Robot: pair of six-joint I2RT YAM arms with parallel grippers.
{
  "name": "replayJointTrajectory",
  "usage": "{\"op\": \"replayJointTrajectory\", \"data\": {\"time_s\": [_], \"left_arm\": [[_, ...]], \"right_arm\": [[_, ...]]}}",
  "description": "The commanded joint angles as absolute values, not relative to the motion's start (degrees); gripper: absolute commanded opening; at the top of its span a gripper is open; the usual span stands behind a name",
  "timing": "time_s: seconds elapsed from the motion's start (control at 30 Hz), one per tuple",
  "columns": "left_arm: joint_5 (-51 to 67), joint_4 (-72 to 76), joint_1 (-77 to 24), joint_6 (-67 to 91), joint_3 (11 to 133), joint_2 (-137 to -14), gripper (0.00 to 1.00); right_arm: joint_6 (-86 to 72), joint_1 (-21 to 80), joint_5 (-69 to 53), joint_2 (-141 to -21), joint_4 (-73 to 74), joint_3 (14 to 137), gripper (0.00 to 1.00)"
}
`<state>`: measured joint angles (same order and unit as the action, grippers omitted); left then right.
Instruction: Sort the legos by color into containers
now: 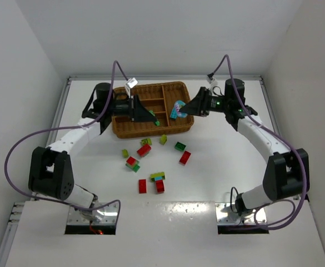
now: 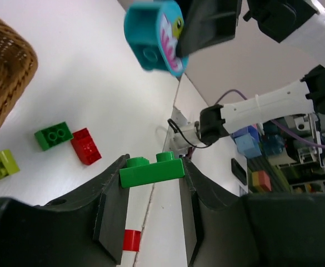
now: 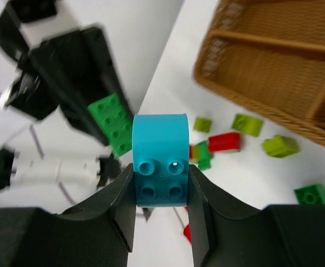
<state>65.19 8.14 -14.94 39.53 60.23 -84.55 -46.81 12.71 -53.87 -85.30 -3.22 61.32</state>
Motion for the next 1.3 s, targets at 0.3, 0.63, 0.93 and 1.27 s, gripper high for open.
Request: {"op": "replayJointTrajectory", "data": {"time_s": [0.3,0.63,0.93,1.27], "left_arm": [[22.7,-24.6,-13.0,29.4,72.6,-88.9,0.00],[2.5,-27.9,-14.9,29.2,74.1,-96.4,0.00],[-1.1,-30.1,-15.6,28.6,77.8,-101.6,0.69],[-6.3,-36.3,-17.4,27.0,79.8,-93.7,0.90]], "right_arm": [[-42.6,18.6,-6.9,-100.2,22.8,82.1,0.16],[-39.6,20.9,2.2,-115.8,26.0,94.6,0.23],[-34.9,22.1,4.7,-116.9,30.7,100.3,0.86],[-26.8,31.3,7.3,-98.4,28.7,69.9,0.93]]}}
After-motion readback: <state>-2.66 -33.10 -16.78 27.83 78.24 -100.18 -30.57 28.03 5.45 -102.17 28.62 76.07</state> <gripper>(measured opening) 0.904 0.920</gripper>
